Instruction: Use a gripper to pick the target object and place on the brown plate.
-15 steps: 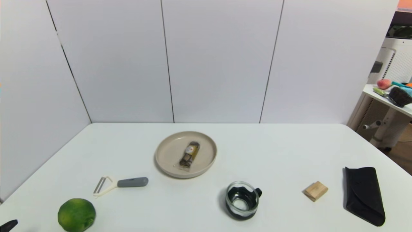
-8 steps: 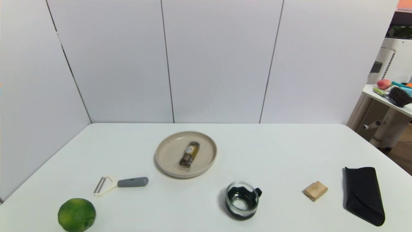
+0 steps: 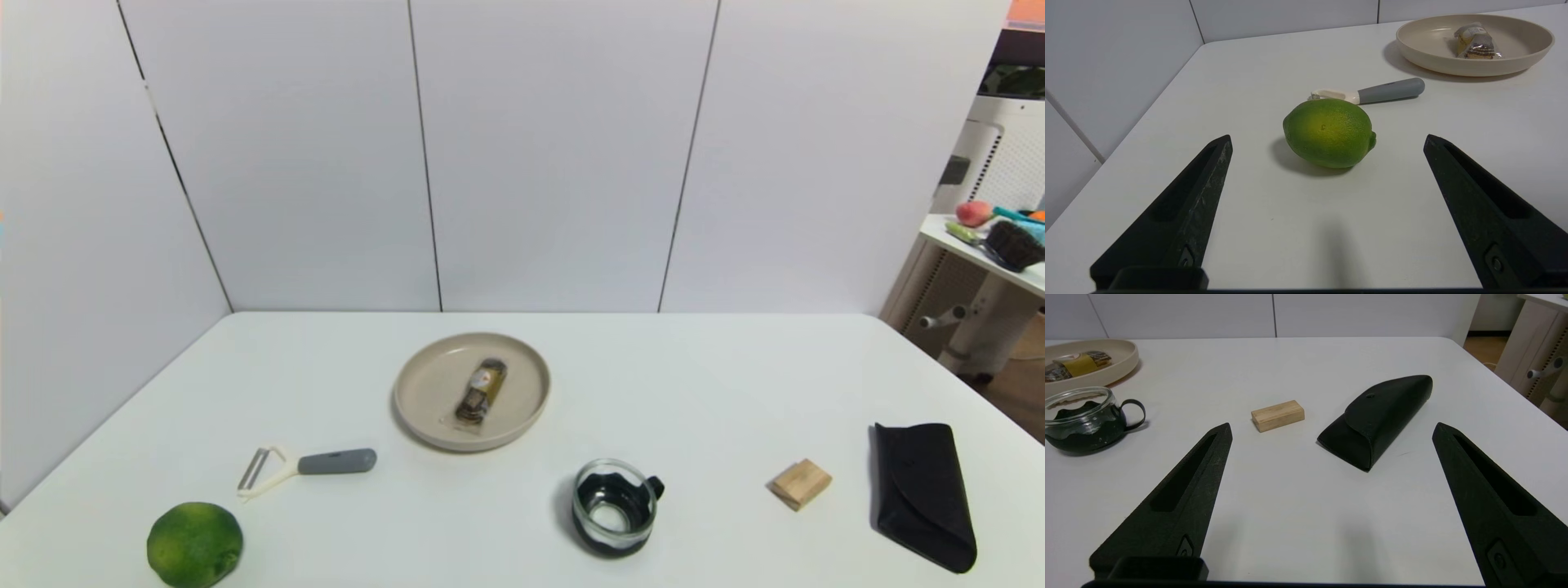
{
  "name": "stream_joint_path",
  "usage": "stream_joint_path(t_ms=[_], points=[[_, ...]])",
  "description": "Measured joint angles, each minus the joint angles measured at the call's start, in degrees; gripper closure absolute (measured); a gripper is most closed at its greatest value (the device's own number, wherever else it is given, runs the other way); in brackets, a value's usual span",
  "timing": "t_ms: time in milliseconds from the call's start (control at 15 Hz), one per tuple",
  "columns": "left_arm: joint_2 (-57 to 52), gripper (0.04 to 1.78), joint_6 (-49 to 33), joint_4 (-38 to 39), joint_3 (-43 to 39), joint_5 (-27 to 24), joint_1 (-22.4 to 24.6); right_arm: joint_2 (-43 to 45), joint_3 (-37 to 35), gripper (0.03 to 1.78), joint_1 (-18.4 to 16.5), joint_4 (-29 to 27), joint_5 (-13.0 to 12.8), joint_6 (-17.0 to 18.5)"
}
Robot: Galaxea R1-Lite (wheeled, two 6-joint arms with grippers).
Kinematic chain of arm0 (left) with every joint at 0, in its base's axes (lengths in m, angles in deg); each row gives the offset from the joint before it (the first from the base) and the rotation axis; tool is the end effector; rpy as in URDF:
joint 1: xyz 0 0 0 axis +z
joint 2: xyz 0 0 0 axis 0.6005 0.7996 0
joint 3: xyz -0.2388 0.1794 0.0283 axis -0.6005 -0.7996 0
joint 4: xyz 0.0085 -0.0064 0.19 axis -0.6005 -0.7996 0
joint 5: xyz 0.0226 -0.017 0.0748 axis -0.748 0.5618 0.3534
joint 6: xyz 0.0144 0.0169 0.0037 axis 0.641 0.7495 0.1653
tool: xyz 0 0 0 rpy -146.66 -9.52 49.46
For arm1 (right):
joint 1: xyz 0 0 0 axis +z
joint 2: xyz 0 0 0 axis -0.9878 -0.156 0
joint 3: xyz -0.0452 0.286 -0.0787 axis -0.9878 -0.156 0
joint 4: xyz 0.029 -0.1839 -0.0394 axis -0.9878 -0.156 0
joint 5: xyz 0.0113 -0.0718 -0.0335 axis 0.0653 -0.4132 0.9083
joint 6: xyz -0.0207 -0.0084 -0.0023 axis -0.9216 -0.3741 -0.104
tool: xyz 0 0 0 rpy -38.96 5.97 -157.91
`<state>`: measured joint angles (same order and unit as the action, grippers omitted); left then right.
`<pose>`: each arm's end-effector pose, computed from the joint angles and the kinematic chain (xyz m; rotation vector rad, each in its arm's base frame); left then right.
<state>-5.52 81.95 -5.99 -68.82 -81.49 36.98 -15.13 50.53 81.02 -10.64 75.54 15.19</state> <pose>-0.0230 -0.0006 0.0753 0.0749 -0.0012 -0.0278 -0.0230 -0.0002 0.0754 0.0047 -0.0004 -0.0013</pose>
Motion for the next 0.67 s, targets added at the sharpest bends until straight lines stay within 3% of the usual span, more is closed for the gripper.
stream_joint_path(t_ms=[667], points=[[0.00, 0.13, 0.00, 0.00, 0.00, 0.02, 0.00, 0.00, 0.00, 0.12, 0.00, 0.02, -0.04, 0.17]])
